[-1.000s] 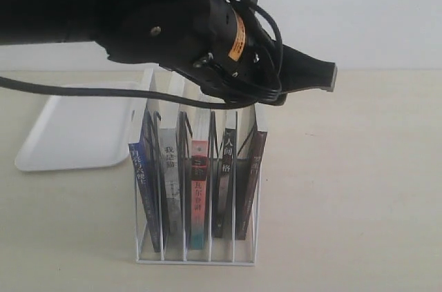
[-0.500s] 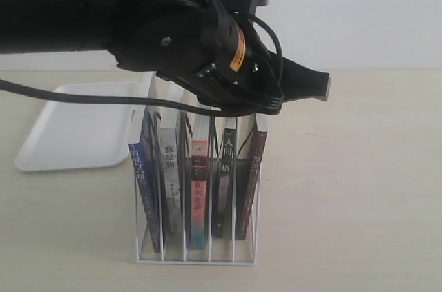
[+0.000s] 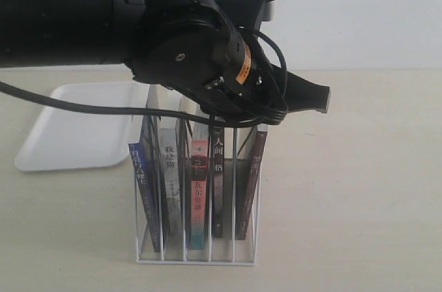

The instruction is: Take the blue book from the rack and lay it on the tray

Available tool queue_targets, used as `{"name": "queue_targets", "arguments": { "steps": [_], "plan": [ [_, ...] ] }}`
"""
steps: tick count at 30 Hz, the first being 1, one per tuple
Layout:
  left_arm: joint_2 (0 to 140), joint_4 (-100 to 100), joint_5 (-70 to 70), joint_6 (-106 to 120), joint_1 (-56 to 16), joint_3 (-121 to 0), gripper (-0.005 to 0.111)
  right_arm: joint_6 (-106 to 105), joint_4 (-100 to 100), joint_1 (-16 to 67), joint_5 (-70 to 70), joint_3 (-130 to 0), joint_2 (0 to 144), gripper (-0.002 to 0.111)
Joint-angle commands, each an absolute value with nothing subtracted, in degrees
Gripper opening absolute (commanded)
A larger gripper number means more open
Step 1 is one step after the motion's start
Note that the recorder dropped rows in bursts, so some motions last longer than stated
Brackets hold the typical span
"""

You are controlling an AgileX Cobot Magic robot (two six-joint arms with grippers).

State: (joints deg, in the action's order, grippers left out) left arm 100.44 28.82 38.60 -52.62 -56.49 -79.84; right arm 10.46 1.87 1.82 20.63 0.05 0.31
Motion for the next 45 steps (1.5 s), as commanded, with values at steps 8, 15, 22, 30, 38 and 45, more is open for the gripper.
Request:
{"name": "queue_targets", "arguments": {
  "steps": [8,15,22,30,38,45],
  "plan": [
    [101.34,28.00,40.33,-52.91,-56.57,-80.25,0.040,10.13,2.00,1.71,20.03,0.00,0.00,0.000],
    [101.34,28.00,41.10,-52.91,-56.57,-80.25,0.023,10.13,2.00,1.71,20.03,0.00,0.00,0.000],
    [101.34,27.86,40.86,-52.91,-56.57,-80.25,0.008,10.13,2.00,1.71,20.03,0.00,0.00,0.000],
    [101.23,27.86,40.86,-52.91,-56.57,-80.25,0.005,10.13,2.00,1.71,20.03,0.00,0.00,0.000],
    [97.77,27.86,41.04,-53.02,-56.57,-80.82,0.005,10.13,2.00,1.71,20.03,0.00,0.00,0.000],
    [95.70,27.75,47.35,-50.81,-56.57,-85.31,0.005,10.13,2.00,1.71,20.03,0.00,0.00,0.000]
  ]
}}
